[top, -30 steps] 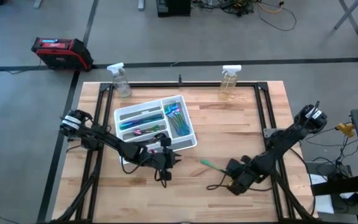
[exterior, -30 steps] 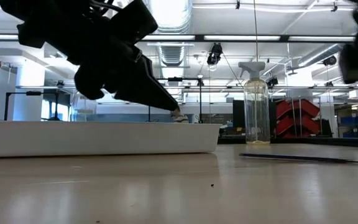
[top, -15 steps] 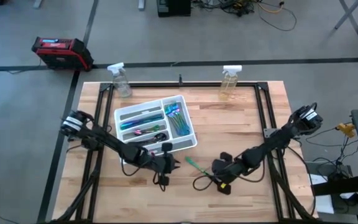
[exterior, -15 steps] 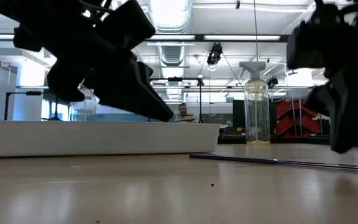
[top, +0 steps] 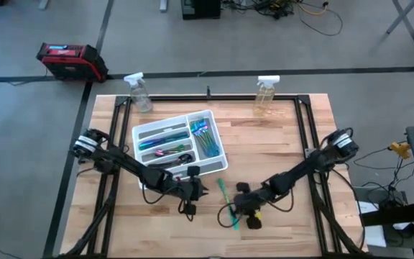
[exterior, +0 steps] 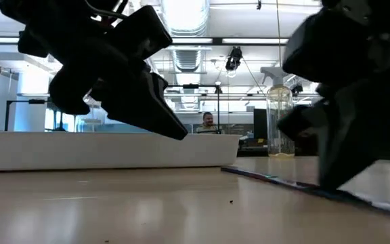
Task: Sort silverware
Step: Put the blue table knife with the other blue table knives on the silverware tray
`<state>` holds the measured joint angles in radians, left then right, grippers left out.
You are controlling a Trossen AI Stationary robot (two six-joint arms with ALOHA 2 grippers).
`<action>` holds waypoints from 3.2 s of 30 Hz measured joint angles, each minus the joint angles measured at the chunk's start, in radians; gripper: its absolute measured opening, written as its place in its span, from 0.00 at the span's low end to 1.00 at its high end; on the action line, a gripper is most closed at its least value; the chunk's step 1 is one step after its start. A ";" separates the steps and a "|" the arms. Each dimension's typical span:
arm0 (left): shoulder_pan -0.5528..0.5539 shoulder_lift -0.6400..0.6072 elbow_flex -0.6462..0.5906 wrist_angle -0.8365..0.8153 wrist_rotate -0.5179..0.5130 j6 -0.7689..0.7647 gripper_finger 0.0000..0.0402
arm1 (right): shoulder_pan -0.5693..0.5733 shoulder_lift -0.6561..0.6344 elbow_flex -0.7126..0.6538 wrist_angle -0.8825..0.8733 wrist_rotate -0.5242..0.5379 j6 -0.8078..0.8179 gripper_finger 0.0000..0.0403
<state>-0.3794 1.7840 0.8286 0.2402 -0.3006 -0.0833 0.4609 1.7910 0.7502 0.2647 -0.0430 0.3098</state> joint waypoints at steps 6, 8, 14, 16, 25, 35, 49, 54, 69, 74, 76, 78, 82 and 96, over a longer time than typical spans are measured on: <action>-0.004 0.000 0.039 -0.146 0.024 -0.079 0.07 | -0.049 -0.035 -0.001 -0.037 0.069 -0.096 0.00; -0.006 0.000 0.039 -0.147 0.024 -0.085 0.07 | -0.058 -0.038 -0.002 -0.037 0.042 -0.111 0.00; -0.007 -0.001 0.039 -0.146 0.024 -0.087 0.07 | -0.067 0.028 0.001 0.021 -0.125 -0.183 0.00; -0.004 -0.002 0.041 -0.147 0.023 -0.084 0.07 | -0.080 0.074 0.006 0.095 -0.157 -0.248 0.00; 0.000 -0.084 0.041 -0.384 -0.028 -0.159 0.07 | -0.163 0.205 0.161 0.178 -0.177 -0.400 0.00; -0.022 -0.095 0.037 -0.419 0.002 -0.270 0.07 | -0.144 0.113 0.213 -0.045 0.041 -0.407 0.00; -0.024 -0.095 0.020 -0.422 -0.067 -0.267 0.07 | -0.126 0.071 0.124 -0.140 0.288 -0.159 0.00; -0.026 -0.095 0.020 -0.423 -0.067 -0.270 0.07 | -0.083 0.058 0.114 -0.204 0.290 -0.124 0.00; -0.026 -0.027 0.020 -0.146 -0.060 -0.108 0.06 | 0.037 -0.140 0.101 -0.377 0.272 -0.179 0.00; -0.019 0.025 0.020 -0.070 0.023 -0.097 0.02 | 0.044 -0.155 0.096 -0.369 0.274 -0.179 0.00; -0.013 0.050 0.023 -0.044 0.020 -0.086 0.01 | 0.043 -0.155 0.096 -0.368 0.281 -0.179 0.00; -0.004 0.073 0.030 -0.039 -0.011 -0.088 0.00 | 0.043 -0.154 0.095 -0.366 0.304 -0.170 0.00; 0.020 0.107 0.036 -0.043 -0.032 -0.111 0.00 | 0.046 -0.169 0.095 -0.360 0.343 -0.116 0.00; -0.053 0.104 0.042 -0.266 -0.030 -0.545 0.00 | 0.059 -0.222 -0.227 0.168 0.488 0.040 0.00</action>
<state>-0.4321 1.8879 0.8703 -0.0253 -0.3302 -0.6281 0.5197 1.5688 0.5232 0.4331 0.4454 0.3494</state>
